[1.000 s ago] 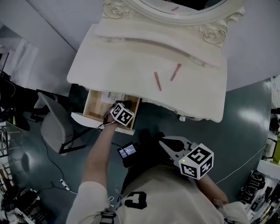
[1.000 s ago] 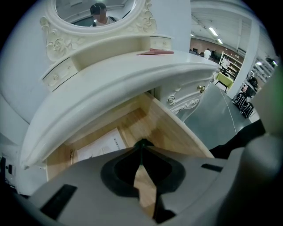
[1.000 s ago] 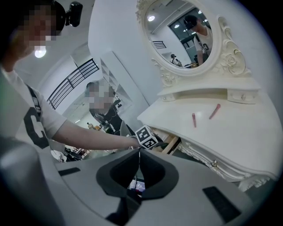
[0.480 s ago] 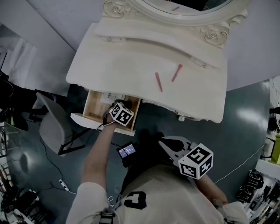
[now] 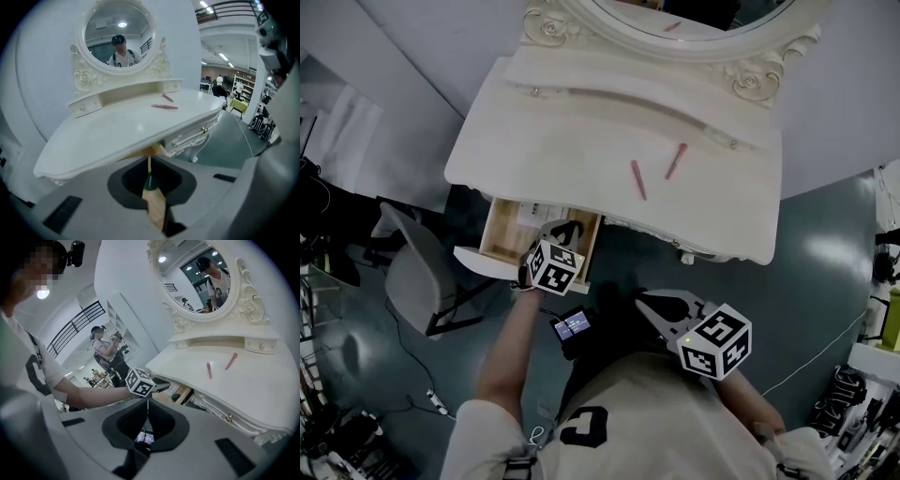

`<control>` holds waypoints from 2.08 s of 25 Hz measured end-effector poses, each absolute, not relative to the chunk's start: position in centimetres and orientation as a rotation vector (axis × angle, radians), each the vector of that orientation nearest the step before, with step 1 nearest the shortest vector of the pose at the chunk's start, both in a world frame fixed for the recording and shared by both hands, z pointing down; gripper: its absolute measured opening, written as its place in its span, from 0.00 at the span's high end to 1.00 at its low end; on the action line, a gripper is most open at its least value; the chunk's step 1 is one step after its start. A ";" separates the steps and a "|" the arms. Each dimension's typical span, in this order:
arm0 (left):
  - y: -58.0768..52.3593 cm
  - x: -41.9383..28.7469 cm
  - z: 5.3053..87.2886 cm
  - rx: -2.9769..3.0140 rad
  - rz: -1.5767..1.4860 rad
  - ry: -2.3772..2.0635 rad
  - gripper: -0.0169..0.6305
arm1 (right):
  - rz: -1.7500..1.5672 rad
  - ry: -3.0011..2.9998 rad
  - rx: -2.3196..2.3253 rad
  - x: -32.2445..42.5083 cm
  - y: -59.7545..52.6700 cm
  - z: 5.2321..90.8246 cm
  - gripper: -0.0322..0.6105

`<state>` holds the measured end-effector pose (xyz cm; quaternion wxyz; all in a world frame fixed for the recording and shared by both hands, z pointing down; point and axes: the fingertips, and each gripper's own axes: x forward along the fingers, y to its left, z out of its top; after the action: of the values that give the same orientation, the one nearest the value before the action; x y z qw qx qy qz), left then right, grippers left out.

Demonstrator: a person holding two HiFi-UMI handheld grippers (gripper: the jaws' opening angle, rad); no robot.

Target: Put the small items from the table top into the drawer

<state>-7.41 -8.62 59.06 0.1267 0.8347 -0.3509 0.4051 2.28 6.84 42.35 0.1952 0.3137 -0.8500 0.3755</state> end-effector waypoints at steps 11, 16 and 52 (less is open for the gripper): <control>-6.0 -9.1 52.6 2.387 0.892 -1.171 0.88 | 0.986 -2.405 0.889 2.1 7.1 40.8 0.90; -4.6 -8.9 51.6 2.411 0.885 -1.162 0.88 | 0.953 -2.413 0.891 1.7 7.5 40.5 0.90; -4.9 -6.9 44.2 2.381 0.934 -1.330 0.88 | 0.872 -2.494 0.830 8.7 4.7 38.8 0.90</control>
<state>-6.92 -4.90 44.24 0.1292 0.8189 -0.4576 0.3213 8.65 4.67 38.76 0.1851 0.2946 -0.8849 0.3096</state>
